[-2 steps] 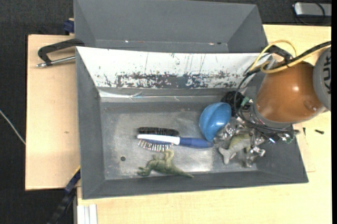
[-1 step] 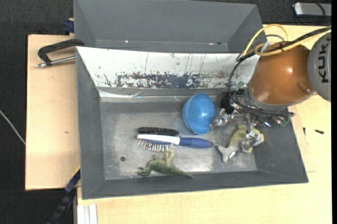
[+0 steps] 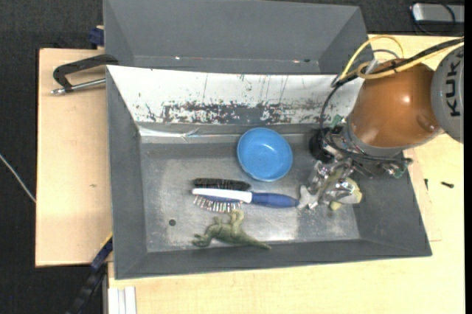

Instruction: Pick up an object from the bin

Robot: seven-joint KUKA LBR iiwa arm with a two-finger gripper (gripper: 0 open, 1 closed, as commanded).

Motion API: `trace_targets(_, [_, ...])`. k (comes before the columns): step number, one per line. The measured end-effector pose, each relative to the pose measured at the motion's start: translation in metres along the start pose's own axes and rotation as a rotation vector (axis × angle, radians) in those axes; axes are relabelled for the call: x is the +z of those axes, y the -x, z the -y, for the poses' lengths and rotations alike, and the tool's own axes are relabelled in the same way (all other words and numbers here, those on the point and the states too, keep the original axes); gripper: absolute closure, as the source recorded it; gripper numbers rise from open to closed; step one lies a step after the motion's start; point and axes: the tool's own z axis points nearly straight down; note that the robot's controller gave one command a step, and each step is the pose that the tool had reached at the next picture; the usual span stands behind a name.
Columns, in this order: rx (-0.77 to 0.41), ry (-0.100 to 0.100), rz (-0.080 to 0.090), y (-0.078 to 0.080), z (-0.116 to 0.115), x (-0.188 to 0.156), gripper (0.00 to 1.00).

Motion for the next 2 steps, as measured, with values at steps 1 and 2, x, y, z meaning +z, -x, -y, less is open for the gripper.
trace_targets(1, [-0.011,-0.010,0.002,-0.032,0.032,-0.112,1.00])
trace_targets(2, [-0.265,-0.006,0.002,-0.007,0.032,-0.171,1.00])
